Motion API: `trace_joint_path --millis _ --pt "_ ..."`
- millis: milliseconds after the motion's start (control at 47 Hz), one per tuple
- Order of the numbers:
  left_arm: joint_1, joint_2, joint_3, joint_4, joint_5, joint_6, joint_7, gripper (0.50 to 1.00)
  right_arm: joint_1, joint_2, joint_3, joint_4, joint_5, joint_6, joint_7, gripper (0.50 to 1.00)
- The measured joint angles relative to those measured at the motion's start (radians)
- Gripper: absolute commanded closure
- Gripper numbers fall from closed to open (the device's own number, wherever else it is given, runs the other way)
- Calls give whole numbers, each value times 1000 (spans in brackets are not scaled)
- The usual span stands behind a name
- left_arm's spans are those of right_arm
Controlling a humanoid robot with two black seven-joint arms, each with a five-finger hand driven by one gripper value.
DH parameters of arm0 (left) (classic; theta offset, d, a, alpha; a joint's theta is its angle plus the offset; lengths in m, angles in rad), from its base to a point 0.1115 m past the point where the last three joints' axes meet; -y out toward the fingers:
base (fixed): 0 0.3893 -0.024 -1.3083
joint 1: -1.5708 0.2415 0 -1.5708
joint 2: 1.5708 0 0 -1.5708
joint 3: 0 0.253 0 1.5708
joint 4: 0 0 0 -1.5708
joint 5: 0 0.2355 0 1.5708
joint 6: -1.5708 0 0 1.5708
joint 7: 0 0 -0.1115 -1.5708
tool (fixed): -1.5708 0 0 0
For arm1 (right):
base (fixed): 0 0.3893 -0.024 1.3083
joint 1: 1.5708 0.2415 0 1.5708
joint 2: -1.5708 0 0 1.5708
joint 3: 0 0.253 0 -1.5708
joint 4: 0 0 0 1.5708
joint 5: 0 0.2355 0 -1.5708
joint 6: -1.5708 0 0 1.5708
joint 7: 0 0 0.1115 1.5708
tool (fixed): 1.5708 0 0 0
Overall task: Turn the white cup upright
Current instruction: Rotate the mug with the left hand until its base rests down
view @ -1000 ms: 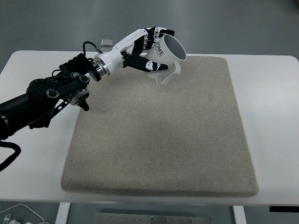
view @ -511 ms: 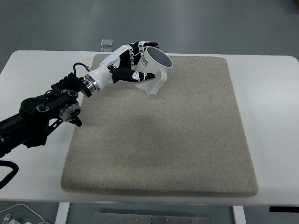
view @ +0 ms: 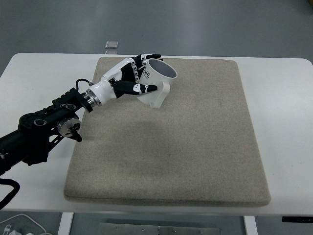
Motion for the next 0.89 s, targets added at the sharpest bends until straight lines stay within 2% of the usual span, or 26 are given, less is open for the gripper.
trace_joint_path --millis 191,745,830,894 --pt "6 -3 2 51 9 -1 0 1000 1 0 0 0 0 0 0 570" --pt "4 -5 1 55 0 -1 0 1000 1 0 0 0 0 0 0 570" --pt "4 -5 1 55 -2 -1 0 971 1 0 0 0 0 0 0 570" --pt "3 -5 1 55 -2 -1 0 900 1 0 0 0 0 0 0 570"
